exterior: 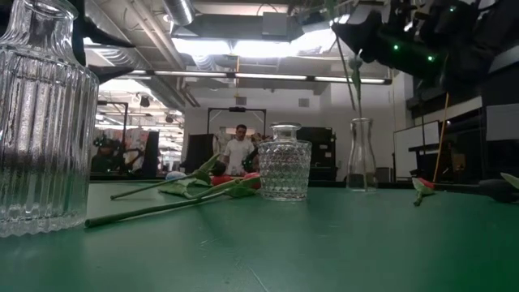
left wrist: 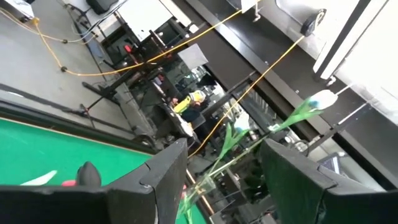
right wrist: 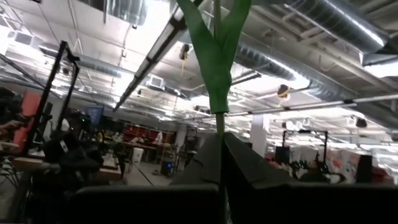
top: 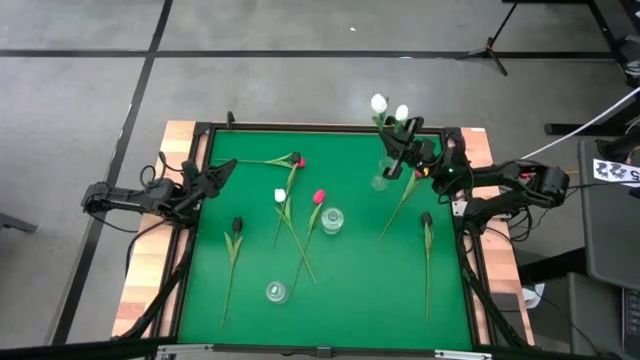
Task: Sort flowers into vase by color
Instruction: Put the right white tulip into the top transparent flower vase
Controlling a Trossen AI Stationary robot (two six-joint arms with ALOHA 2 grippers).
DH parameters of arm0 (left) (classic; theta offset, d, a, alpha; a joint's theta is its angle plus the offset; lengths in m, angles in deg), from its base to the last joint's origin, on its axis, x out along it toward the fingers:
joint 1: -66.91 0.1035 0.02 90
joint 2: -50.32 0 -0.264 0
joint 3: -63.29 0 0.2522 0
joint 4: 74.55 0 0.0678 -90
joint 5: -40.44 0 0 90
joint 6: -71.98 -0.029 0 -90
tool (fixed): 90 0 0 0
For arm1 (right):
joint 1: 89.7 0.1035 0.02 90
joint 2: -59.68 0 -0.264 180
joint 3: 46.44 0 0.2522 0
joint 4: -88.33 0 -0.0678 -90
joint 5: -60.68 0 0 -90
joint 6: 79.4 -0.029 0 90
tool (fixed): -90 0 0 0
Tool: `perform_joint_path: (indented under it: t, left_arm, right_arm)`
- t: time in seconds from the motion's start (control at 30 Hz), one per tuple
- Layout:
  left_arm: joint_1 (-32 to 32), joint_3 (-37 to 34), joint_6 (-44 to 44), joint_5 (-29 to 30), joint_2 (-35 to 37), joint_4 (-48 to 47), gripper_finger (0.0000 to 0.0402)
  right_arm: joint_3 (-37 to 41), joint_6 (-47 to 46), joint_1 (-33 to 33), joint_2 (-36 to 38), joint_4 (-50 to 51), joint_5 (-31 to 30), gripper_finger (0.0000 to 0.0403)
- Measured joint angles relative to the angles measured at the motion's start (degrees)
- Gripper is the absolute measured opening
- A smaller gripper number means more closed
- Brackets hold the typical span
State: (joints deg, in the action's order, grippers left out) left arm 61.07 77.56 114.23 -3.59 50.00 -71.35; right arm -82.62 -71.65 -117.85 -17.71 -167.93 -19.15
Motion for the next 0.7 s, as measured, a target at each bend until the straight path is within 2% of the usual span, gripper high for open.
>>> perform_joint_path:
  t: [0.27,0.5,0.7]
  left_arm:
    - [0.0,0.0,0.0,0.6,0.0,0.0,0.02]
    - [0.0,0.0,0.0,0.6,0.0,0.1,0.02]
    - [0.0,0.0,0.0,0.6,0.0,0.1,0.02]
  right_arm:
    - [-0.2,0.6,0.9,1.9,-0.2,-0.7,0.0004]
    - [-0.2,2.1,2.6,3.0,0.4,-11.3,0.0002]
    - [-0.2,-1.0,10.2,7.0,1.6,-21.4,0.0002]
